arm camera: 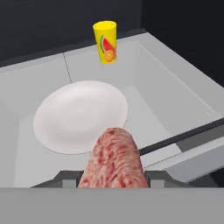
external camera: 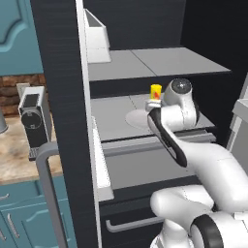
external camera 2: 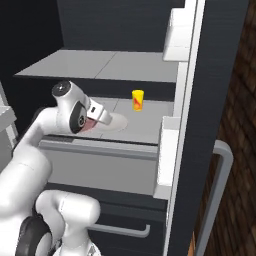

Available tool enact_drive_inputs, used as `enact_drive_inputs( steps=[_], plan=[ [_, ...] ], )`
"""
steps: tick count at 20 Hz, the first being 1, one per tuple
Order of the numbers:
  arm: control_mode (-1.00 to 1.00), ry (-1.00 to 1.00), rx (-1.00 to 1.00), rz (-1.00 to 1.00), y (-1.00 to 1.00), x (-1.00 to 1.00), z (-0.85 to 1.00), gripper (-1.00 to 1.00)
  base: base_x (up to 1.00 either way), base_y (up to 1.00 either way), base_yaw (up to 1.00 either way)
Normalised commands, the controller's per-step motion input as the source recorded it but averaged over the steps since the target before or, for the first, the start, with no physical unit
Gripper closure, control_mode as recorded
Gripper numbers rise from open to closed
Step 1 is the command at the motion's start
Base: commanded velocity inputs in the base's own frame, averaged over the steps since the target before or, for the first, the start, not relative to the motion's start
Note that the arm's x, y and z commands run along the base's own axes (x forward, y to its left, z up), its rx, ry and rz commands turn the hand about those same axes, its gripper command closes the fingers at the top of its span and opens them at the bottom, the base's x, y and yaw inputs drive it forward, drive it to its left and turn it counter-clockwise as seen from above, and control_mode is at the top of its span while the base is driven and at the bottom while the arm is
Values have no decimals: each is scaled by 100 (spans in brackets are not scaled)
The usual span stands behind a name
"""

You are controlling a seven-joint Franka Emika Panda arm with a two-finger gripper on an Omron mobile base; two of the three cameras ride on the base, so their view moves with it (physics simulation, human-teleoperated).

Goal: Retrieve the steak from the fridge and place it on the saucepan with marinade on the stove.

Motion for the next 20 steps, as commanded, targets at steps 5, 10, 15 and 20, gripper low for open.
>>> enact_drive_inputs(
  steps=[5, 10, 15, 20],
  plan=[
    [-100, -1, 0, 11, 0, -100, 49, 100, 0, 0, 0],
    [-100, -1, 0, 12, 0, -100, 30, 100, 0, 0, 0],
    [-100, -2, 0, 12, 0, -100, 43, 100, 0, 0, 0],
    [-100, -9, 0, 14, 7, -100, 39, 100, 0, 0, 0]
  ],
)
